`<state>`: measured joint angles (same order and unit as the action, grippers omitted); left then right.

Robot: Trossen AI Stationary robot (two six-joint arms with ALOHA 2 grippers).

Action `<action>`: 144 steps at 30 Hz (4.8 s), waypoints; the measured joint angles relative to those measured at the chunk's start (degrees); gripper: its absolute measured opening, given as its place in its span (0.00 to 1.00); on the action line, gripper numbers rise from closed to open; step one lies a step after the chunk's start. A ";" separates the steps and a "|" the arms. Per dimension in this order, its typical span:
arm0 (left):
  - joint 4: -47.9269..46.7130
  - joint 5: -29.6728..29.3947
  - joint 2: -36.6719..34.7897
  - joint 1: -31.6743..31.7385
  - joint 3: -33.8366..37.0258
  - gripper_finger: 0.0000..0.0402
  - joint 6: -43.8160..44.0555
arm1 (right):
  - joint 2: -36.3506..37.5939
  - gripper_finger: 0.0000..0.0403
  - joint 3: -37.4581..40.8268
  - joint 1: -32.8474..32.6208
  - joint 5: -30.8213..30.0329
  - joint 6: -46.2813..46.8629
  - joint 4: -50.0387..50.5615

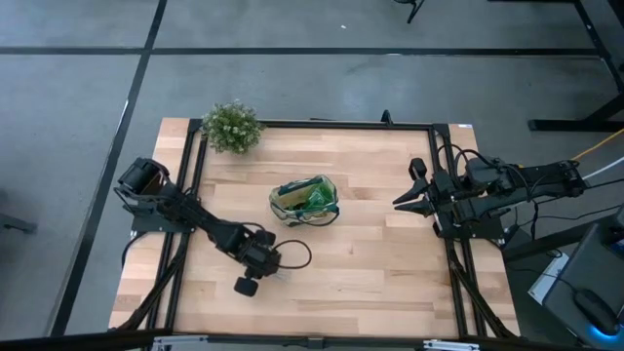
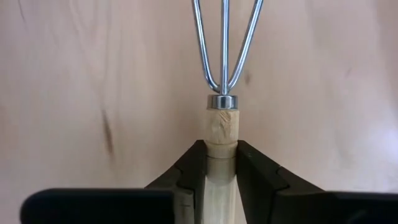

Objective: Pick & Place Garden tools in Gardening bag
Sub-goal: Put the hand rake into the gardening bag

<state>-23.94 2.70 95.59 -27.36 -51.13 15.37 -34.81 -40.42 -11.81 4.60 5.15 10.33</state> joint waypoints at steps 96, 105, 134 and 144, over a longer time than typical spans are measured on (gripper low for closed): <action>62.77 0.10 -0.22 26.86 -6.80 0.16 18.44 | 0.00 0.15 0.00 -0.02 0.00 0.00 0.16; 62.77 -4.24 -0.22 23.31 -6.80 0.16 16.90 | 0.00 0.15 0.00 -0.02 0.00 0.00 0.17; 33.80 -19.41 -19.60 21.71 -6.80 0.16 4.41 | 0.00 0.15 0.00 -0.01 0.00 0.00 0.17; 24.81 -28.22 -22.16 21.71 -6.80 0.16 -0.10 | 0.02 0.15 0.00 0.00 0.00 0.00 0.17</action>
<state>0.87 -25.52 73.43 -5.65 -57.93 15.27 -34.79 -40.42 -11.81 4.60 5.15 10.50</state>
